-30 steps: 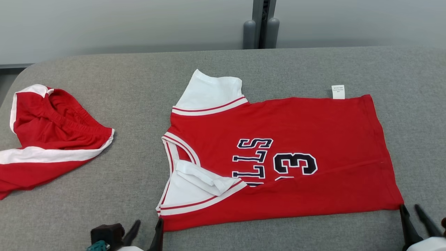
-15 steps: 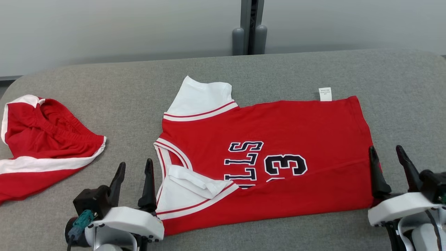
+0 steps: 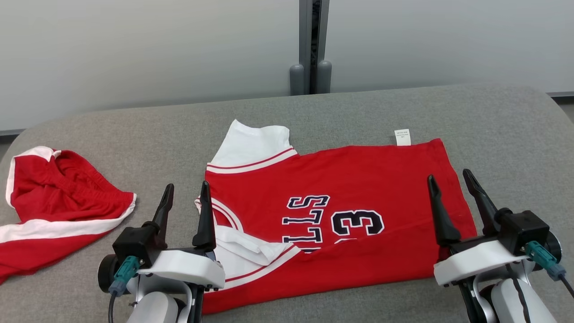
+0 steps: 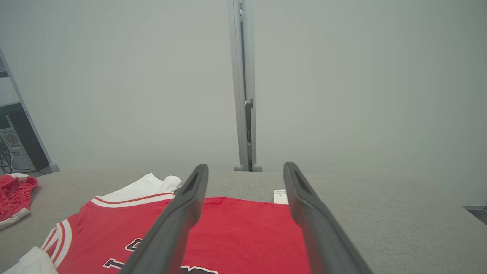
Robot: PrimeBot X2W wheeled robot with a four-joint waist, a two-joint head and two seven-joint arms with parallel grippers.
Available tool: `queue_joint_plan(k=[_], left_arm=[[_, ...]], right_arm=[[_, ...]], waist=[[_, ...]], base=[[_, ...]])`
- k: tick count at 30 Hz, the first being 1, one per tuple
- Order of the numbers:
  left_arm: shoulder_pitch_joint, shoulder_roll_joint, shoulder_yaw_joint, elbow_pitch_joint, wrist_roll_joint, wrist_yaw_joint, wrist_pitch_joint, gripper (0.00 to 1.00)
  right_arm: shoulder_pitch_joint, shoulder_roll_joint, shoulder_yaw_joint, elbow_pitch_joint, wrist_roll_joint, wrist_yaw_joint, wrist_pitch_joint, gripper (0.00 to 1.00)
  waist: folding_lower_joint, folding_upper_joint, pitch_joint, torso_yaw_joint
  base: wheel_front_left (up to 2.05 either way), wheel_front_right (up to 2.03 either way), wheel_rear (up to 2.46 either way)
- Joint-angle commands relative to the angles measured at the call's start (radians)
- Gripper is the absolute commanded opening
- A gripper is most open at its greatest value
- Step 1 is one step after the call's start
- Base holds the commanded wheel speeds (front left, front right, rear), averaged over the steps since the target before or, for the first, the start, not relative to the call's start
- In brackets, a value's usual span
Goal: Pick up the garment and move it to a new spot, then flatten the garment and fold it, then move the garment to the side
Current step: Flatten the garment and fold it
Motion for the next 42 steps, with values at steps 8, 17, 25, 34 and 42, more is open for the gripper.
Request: queue_joint_plan(k=[8,17,25,34,42], left_arm=[[0.054,-0.003,0.05,-0.07,0.104,0.011,-0.005,1.0],[0.113,-0.01,0.081,-0.101,0.127,0.004,-0.006,1.0],[0.069,-0.01,0.052,-0.055,0.148,0.001,-0.006,1.0],[-0.227,-0.009,-0.01,0.212,0.136,-0.057,0.019,1.0],[-0.644,-0.009,-0.103,0.511,0.064,-0.057,0.111,1.0]], right_arm=[[0.078,0.01,-0.033,-0.051,-0.022,0.0,-0.005,1.0],[0.121,0.026,-0.051,-0.059,-0.028,0.0,-0.005,1.0],[0.123,0.011,-0.045,-0.053,-0.027,0.0,-0.005,1.0],[0.067,-0.014,-0.027,-0.072,-0.017,0.0,-0.005,1.0],[-0.041,-0.046,0.0,-0.096,-0.01,0.0,-0.005,1.0]], waist=[[0.0,-0.0001,-0.051,-0.006],[0.0,-0.0001,-0.071,-0.016],[0.0,-0.0001,-0.051,-0.017],[0.0,-0.0001,0.074,-0.011],[0.0,-0.0001,0.274,-0.027]], base=[[0.0,0.0,0.0],[0.0,0.0,0.0],[0.0,0.0,0.0],[0.0,0.0,0.0],[0.0,0.0,0.0]])
